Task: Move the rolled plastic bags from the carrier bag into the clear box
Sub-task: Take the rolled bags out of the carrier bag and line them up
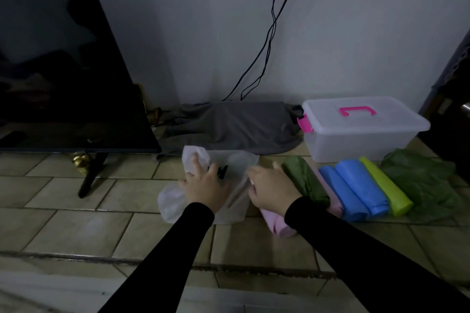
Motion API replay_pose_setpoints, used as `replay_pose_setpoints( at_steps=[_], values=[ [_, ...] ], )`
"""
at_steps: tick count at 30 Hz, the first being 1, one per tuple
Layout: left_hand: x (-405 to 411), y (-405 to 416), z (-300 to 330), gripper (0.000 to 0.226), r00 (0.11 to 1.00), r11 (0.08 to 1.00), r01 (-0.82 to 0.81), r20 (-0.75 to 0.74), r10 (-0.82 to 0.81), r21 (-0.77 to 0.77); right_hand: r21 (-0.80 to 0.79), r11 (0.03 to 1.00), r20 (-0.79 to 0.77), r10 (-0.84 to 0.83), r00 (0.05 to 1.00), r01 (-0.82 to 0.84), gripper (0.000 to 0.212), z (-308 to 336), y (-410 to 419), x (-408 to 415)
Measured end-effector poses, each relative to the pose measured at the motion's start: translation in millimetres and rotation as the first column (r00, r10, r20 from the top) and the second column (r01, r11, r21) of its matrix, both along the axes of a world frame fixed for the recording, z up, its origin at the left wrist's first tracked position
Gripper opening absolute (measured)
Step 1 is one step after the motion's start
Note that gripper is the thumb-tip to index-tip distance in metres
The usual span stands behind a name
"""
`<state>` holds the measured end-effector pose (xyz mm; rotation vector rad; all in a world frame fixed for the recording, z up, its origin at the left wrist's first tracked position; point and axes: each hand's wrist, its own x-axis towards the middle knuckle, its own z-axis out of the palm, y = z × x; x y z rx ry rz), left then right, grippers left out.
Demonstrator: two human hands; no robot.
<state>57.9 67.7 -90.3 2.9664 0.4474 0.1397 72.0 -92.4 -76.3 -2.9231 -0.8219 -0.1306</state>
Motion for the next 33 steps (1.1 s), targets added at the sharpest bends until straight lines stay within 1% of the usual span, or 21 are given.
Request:
replay_pose_setpoints(
  at_steps=[2, 5, 7, 8, 11, 12, 14, 17, 19, 23, 24, 25, 28, 30, 32, 33],
  values=[
    [4, 6, -10, 0.054, 0.999, 1.0, 0.004, -0.042, -0.005, -0.017, 0.125, 0.992, 0.008, 0.01, 1.0, -0.011, 0.03, -7, -3, 6],
    [7, 17, -20, 0.057, 0.999, 0.998, 0.049, -0.014, -0.049, -0.038, 0.224, 0.973, -0.085, -0.027, 0.996, 0.045, 0.027, -17, -2, 15],
    [10, 26, -21, 0.057, 0.998, 0.996, 0.067, -0.003, -0.067, -0.052, 0.229, 0.964, -0.138, -0.102, 0.985, 0.132, 0.023, -22, 0, 23],
    [11, 29, -21, 0.057, 0.997, 0.996, 0.073, 0.002, -0.073, -0.054, 0.226, 0.961, -0.135, -0.129, 0.982, 0.158, 0.024, -23, 2, 26],
    [14, 32, -21, 0.058, 0.996, 0.992, 0.089, 0.011, -0.088, -0.085, 0.203, 0.969, -0.089, -0.127, 0.988, 0.143, 0.03, -24, 8, 34],
    [15, 32, -21, 0.055, 0.996, 0.992, 0.085, 0.011, -0.084, -0.094, 0.203, 0.97, -0.068, -0.123, 0.99, 0.135, 0.03, -24, 10, 36],
    [19, 31, -21, 0.047, 0.998, 0.993, 0.064, 0.003, -0.064, -0.102, 0.217, 0.961, -0.057, -0.166, 0.985, 0.174, 0.025, -26, 12, 40],
    [26, 32, -20, 0.034, 0.999, 0.993, 0.031, 0.009, -0.031, -0.115, 0.283, 0.905, -0.157, -0.284, 0.946, 0.318, 0.023, -29, 10, 44],
    [30, 36, -20, 0.029, 0.999, 0.987, 0.044, 0.024, -0.041, -0.156, 0.26, 0.921, -0.124, -0.265, 0.956, 0.289, 0.028, -32, 8, 48],
    [32, 47, -24, 0.024, 0.993, 0.968, 0.1, 0.081, -0.083, -0.23, 0.292, 0.949, -0.03, -0.113, 0.993, 0.117, 0.052, -32, 8, 51],
    [32, 49, -25, 0.024, 0.991, 0.964, 0.114, 0.09, -0.095, -0.24, 0.27, 0.959, -0.007, -0.086, 0.996, 0.085, 0.055, -31, 9, 51],
    [31, 50, -25, 0.024, 0.99, 0.961, 0.123, 0.092, -0.103, -0.248, 0.233, 0.97, -0.014, -0.073, 0.997, 0.074, 0.057, -32, 10, 51],
    [28, 52, -25, 0.027, 0.991, 0.953, 0.124, 0.075, -0.107, -0.276, 0.16, 0.981, -0.107, -0.094, 0.99, 0.111, 0.064, -34, 12, 55],
    [24, 49, -26, 0.03, 0.993, 0.962, 0.12, 0.044, -0.113, -0.243, 0.145, 0.983, -0.093, -0.102, 0.99, 0.115, 0.063, -35, 12, 56],
    [17, 43, -27, 0.037, 0.991, 0.981, 0.13, 0.002, -0.131, -0.144, 0.108, 0.986, -0.083, -0.12, 0.989, 0.128, 0.062, -35, 11, 53],
    [14, 39, -27, 0.041, 0.991, 0.985, 0.133, -0.01, -0.135, -0.108, 0.102, 0.984, -0.106, -0.132, 0.985, 0.143, 0.063, -34, 10, 52]
  ],
)
